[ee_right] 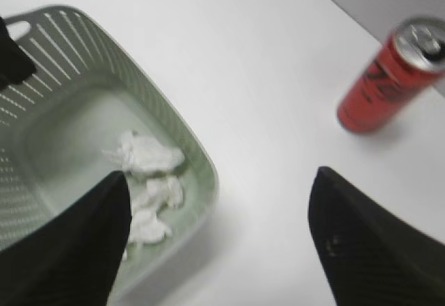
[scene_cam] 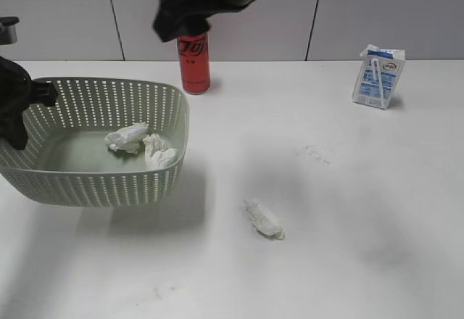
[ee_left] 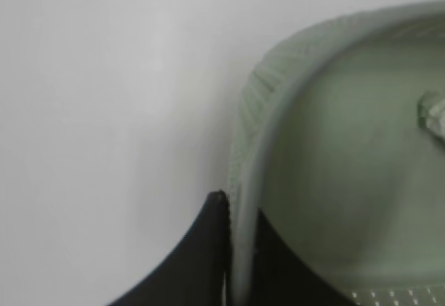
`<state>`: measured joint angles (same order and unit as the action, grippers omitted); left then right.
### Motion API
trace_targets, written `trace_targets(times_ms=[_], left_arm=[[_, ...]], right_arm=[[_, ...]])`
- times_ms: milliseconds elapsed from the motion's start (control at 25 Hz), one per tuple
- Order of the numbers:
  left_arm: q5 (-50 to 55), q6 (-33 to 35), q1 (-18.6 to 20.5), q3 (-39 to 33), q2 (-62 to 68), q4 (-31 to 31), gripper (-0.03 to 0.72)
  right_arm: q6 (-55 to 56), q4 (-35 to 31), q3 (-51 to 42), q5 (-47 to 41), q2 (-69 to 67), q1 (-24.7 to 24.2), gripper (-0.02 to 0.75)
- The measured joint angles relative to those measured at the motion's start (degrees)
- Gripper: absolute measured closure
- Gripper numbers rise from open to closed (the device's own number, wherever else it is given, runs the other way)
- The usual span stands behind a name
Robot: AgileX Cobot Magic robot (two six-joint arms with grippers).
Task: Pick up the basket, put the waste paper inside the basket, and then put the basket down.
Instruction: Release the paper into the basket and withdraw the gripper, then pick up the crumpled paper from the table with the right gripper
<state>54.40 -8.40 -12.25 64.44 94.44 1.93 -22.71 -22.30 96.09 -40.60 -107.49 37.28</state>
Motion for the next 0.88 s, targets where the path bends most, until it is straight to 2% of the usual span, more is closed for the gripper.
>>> trace_targets(times_ms=[160, 280, 440, 520, 680, 880], left_arm=[[0.02, 0.0, 0.0, 0.0, 0.0, 0.0, 0.688], [0.02, 0.0, 0.0, 0.0, 0.0, 0.0, 0.688], [0.22, 0.0, 0.0, 0.0, 0.0, 0.02, 0.688], [0.33, 0.0, 0.0, 0.0, 0.0, 0.02, 0.688], [0.33, 0.0, 0.0, 0.0, 0.0, 0.07, 0.688], [0.22, 0.0, 0.0, 0.0, 0.0, 0.07, 0.688]], right_arm=[[6.46, 2.94, -2.62, -16.4, 0.76, -3.64, 0.162], [7.23, 3.1, -11.51, -18.55, -0.29, -3.71, 0.166], [7.27, 5.15, -25.29, -6.64, -1.76, -3.61, 0.165], [7.27, 5.84, -29.36, -0.56, -1.83, -3.61, 0.165], [5.69, 5.68, -31.6, 5.83, -1.83, -2.23, 0.166], [3.01, 6.35, -31.73, 11.22, -2.06, 1.72, 0.169]])
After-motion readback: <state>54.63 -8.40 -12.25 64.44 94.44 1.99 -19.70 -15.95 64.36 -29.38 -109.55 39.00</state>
